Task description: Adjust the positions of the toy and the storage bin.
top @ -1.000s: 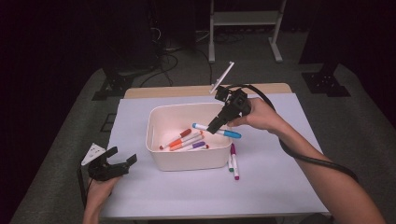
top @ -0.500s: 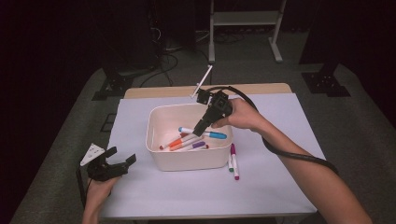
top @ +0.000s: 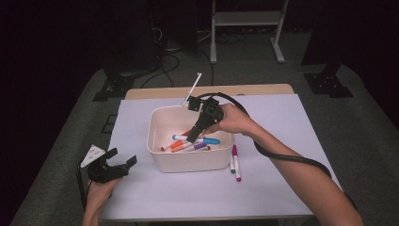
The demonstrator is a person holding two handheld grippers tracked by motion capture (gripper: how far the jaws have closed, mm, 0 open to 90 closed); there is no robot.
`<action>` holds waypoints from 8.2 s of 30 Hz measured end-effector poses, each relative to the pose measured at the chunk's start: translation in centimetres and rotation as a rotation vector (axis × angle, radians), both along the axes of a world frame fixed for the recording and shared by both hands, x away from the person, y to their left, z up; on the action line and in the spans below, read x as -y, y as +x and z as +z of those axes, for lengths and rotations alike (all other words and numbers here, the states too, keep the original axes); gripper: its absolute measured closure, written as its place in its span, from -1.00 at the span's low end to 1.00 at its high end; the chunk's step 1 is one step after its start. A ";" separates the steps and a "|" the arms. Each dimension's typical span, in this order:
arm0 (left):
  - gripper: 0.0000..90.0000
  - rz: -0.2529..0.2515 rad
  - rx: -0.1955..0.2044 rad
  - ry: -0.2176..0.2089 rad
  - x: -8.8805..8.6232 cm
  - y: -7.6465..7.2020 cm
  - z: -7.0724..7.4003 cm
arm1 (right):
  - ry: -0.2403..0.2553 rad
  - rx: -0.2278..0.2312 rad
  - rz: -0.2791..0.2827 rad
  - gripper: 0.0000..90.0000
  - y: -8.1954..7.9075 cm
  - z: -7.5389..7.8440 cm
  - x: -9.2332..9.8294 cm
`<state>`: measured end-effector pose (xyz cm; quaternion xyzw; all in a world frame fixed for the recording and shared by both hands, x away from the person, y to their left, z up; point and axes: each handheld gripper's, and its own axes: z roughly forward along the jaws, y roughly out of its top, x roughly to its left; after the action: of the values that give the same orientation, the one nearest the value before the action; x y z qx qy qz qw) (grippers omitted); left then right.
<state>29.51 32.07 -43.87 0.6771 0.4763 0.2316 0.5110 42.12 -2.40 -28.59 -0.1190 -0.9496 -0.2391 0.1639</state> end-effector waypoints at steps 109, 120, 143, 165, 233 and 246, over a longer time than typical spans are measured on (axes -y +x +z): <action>-0.94 -0.002 0.001 0.012 0.3 -0.2 0.2 | 0.029 0.090 -0.584 0.20 -4.1 -14.5 15.7; -0.94 -0.006 0.001 0.014 0.4 -0.2 0.2 | -0.057 0.176 -0.647 0.25 -4.3 -14.3 17.8; -0.94 -0.007 -0.001 0.016 0.4 -0.1 0.1 | -0.083 0.167 -0.726 0.68 -4.6 -14.6 23.1; -0.94 -0.009 -0.003 0.018 0.6 0.0 0.1 | 0.101 0.056 -0.570 0.68 -4.7 -2.3 25.3; -0.94 -0.008 0.011 0.004 0.1 0.2 0.2 | -0.007 0.012 -0.028 0.68 0.4 -0.5 -0.2; -0.94 -0.011 0.011 0.006 0.1 0.3 0.2 | -0.050 -0.017 -0.006 0.68 0.4 -2.7 -2.1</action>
<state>29.78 32.00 -43.66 0.6799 0.4690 0.2339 0.5129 42.55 -0.28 -31.28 -0.1281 -0.9535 -0.2148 0.1682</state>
